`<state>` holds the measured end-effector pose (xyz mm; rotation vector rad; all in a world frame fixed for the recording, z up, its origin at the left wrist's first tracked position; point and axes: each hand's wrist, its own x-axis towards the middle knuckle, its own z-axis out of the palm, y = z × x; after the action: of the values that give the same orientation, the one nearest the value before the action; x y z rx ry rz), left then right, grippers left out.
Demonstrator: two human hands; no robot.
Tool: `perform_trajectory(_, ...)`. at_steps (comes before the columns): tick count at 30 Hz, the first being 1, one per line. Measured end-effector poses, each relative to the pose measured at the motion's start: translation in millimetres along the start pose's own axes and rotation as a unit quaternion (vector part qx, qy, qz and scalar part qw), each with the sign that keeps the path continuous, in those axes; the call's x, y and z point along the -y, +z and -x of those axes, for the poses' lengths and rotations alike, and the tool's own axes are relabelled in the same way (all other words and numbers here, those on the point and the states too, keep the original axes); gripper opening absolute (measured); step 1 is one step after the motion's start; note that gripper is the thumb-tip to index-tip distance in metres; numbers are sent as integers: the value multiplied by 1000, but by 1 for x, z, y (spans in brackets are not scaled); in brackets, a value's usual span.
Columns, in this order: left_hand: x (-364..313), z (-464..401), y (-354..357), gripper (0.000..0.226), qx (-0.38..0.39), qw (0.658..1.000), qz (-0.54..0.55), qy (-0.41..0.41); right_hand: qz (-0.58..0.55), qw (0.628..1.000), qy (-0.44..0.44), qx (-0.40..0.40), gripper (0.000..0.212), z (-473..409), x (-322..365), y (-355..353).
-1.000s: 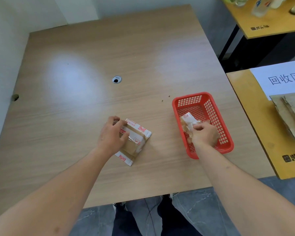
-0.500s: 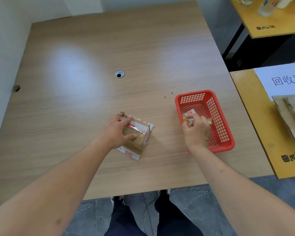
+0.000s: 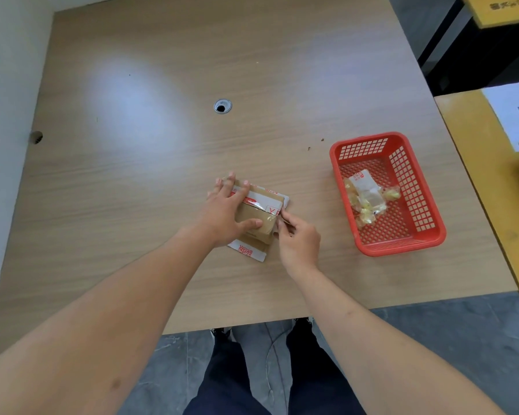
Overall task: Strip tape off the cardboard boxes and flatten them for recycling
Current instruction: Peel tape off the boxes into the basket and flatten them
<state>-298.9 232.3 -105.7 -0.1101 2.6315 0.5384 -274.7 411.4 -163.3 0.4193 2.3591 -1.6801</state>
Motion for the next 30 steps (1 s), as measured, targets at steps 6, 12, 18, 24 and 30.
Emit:
perform_trajectory(6, 2, 3, 5, 98, -2, 1000, -11, 2, 30, 996, -17, -78, 23, 6, -4, 12)
perform_trajectory(12, 0, 4, 5, 100, 0, 1000, -10, 1, -2, 997, 22, -78, 29, 14, -5, 24)
perform_trajectory(18, -3, 8, 6, 101, -1, 999, -31, -10, 43, 992, 114, 26, 34, 8, -15, 29)
perform_trajectory(24, -5, 14, 5, 98, -1, 999, -48, -7, -38, 989, 139, -16, 30, 16, -22, 31)
perform_trajectory(30, 4, 15, -6, 89, 21, 998, -61, 8, -91, 977, 190, -21, 19, 1, -19, 34)
